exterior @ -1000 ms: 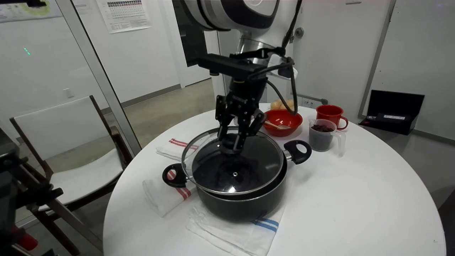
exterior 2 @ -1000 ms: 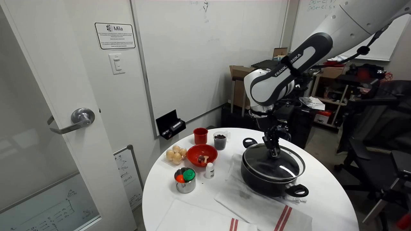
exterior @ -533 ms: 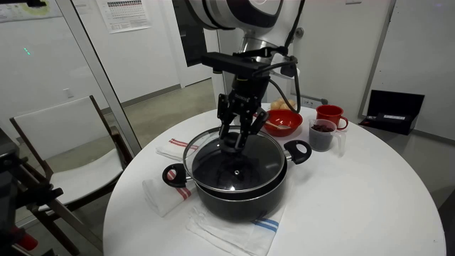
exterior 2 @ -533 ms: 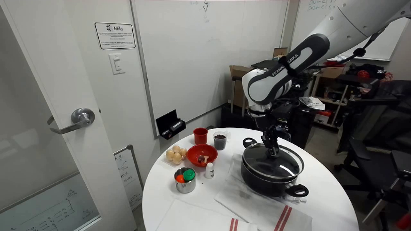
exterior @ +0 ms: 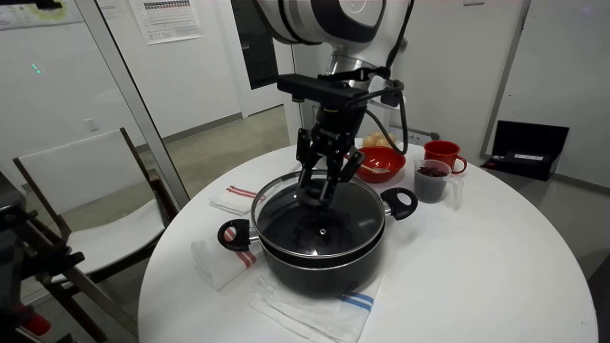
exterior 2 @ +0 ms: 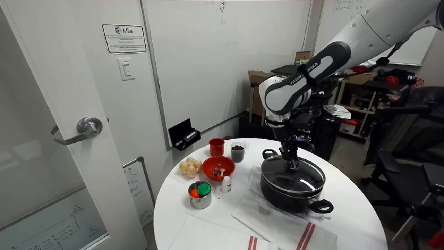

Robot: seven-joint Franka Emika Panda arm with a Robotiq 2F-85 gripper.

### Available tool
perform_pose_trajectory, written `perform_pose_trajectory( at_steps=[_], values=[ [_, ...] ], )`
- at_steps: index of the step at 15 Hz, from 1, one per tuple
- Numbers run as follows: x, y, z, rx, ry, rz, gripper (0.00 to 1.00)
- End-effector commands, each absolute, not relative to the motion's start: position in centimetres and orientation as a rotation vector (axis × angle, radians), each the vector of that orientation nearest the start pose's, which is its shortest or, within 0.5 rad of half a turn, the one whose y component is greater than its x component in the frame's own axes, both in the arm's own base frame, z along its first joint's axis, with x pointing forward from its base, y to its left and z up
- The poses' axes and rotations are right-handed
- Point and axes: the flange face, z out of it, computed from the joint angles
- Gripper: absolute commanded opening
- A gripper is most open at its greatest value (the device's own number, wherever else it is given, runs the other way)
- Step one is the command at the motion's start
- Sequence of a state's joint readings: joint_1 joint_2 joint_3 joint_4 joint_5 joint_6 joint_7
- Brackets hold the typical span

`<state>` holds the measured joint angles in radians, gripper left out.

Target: Put the lid on the pot

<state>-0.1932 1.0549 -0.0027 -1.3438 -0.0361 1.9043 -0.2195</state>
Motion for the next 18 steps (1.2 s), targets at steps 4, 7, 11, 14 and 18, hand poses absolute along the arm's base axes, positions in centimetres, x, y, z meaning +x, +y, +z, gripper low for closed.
perform_pose_trajectory(
  at_steps=[4,7,11,14,18],
  values=[
    [66.1,-13.2,5.4,-2.960,-0.044,0.772,0.26],
    [66.0,-13.3,4.9,-2.953,-0.040,0.782,0.26],
    [65.6,-13.5,4.4,-2.946,-0.032,0.791,0.26],
    [65.4,-13.8,4.6,-2.947,-0.024,0.788,0.26],
    [65.4,-14.0,4.9,-2.955,-0.020,0.782,0.26]
  ],
)
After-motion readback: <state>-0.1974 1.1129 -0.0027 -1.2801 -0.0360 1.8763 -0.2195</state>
